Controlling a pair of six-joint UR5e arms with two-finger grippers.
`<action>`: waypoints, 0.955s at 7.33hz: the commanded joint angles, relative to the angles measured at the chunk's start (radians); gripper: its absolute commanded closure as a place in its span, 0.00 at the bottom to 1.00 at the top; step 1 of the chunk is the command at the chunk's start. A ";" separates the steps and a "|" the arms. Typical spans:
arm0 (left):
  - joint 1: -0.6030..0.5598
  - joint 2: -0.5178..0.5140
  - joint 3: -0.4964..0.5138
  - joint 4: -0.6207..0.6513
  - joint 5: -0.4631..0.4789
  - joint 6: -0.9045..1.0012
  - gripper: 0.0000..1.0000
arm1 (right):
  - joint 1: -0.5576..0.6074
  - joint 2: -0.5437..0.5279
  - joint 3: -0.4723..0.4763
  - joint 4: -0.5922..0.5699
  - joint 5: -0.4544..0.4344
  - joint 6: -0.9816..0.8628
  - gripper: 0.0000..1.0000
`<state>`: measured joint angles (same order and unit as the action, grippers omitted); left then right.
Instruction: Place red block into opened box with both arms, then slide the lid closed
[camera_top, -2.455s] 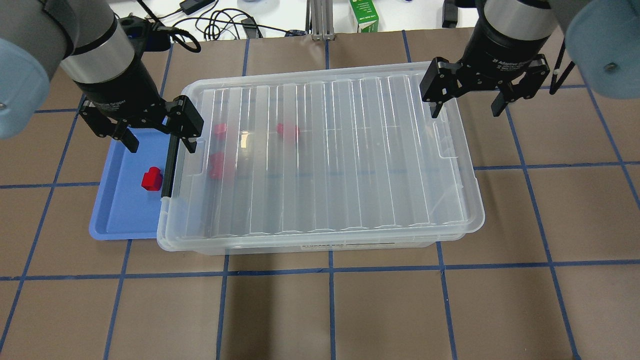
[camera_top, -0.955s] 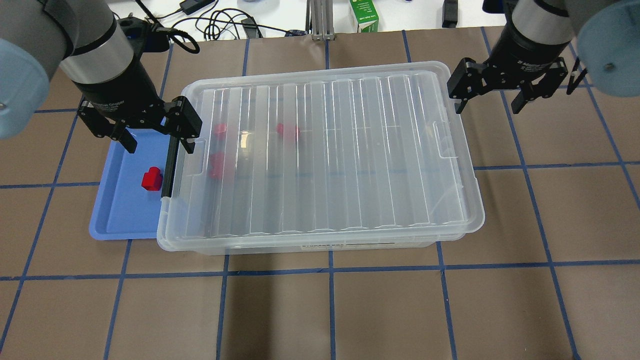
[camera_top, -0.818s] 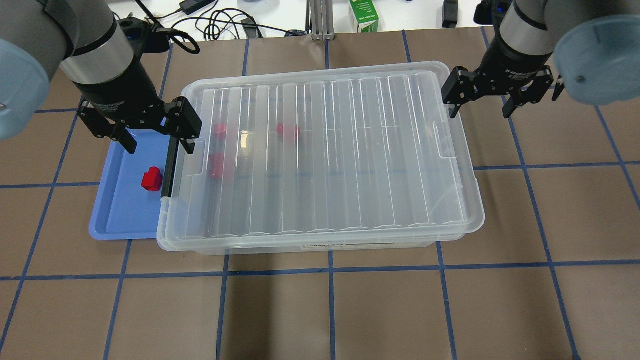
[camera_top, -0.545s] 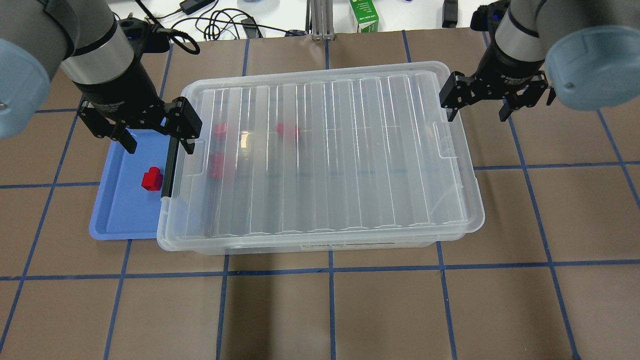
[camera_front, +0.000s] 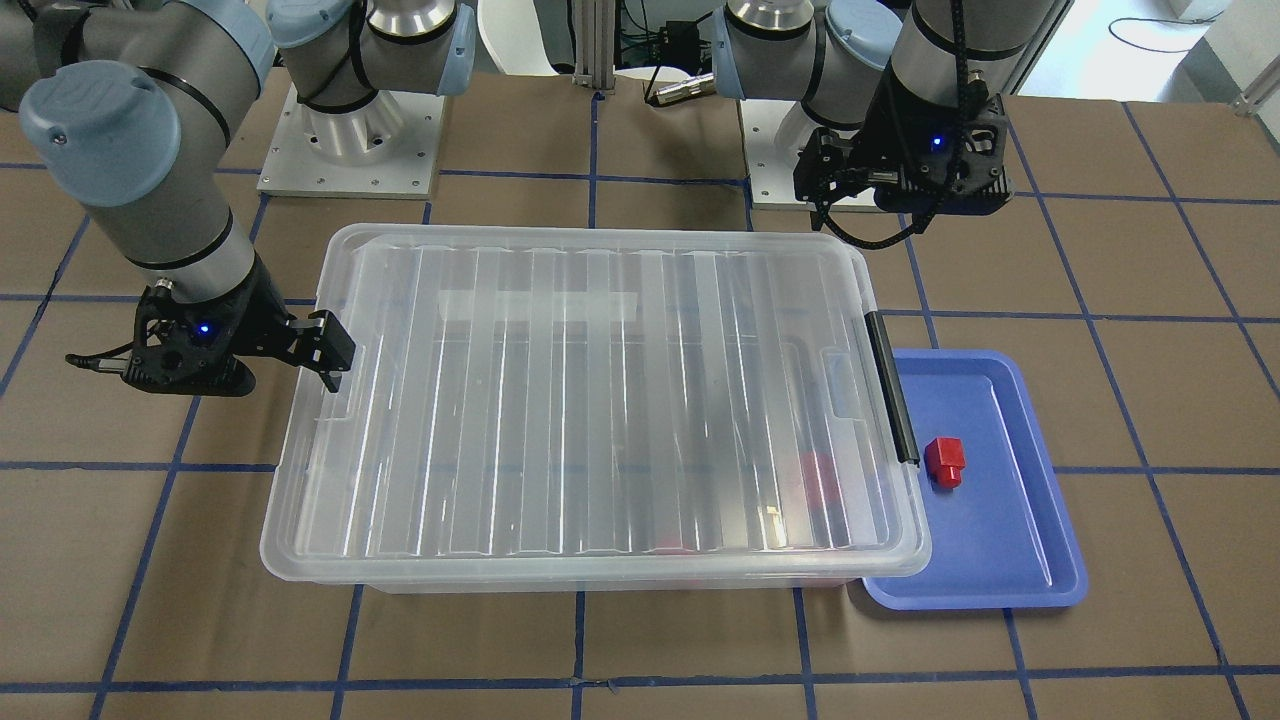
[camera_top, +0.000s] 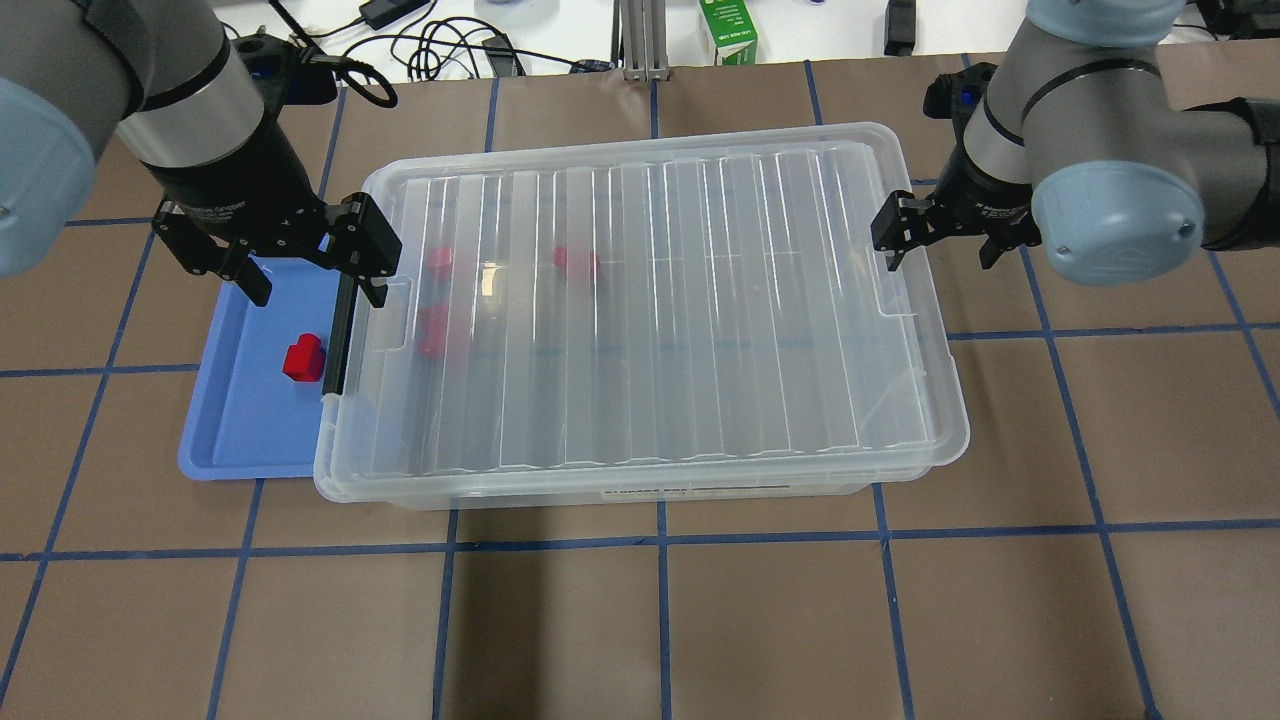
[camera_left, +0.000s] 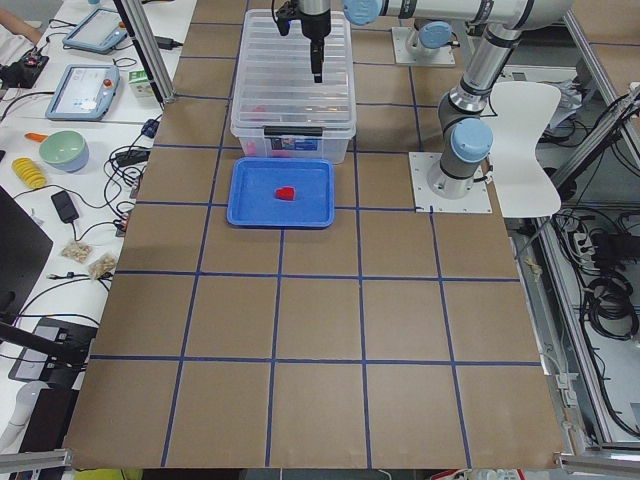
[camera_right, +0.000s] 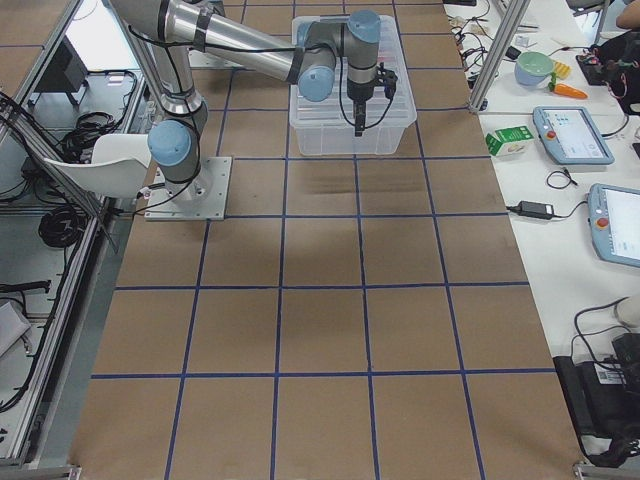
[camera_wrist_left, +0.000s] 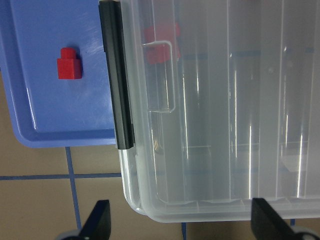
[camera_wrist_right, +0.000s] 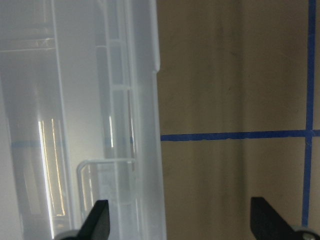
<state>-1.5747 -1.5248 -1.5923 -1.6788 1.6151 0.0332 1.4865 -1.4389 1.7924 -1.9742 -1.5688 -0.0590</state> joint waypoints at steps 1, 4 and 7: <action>0.025 0.000 0.000 0.001 0.002 0.007 0.00 | -0.018 0.015 0.001 -0.031 0.000 -0.018 0.00; 0.131 -0.015 -0.002 0.056 0.005 0.182 0.00 | -0.093 0.015 0.001 -0.025 0.000 -0.089 0.00; 0.313 -0.032 -0.008 0.076 -0.009 0.374 0.00 | -0.162 0.015 -0.002 -0.022 0.000 -0.159 0.00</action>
<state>-1.3429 -1.5468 -1.5953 -1.6182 1.6112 0.3017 1.3592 -1.4236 1.7915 -1.9978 -1.5700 -0.1865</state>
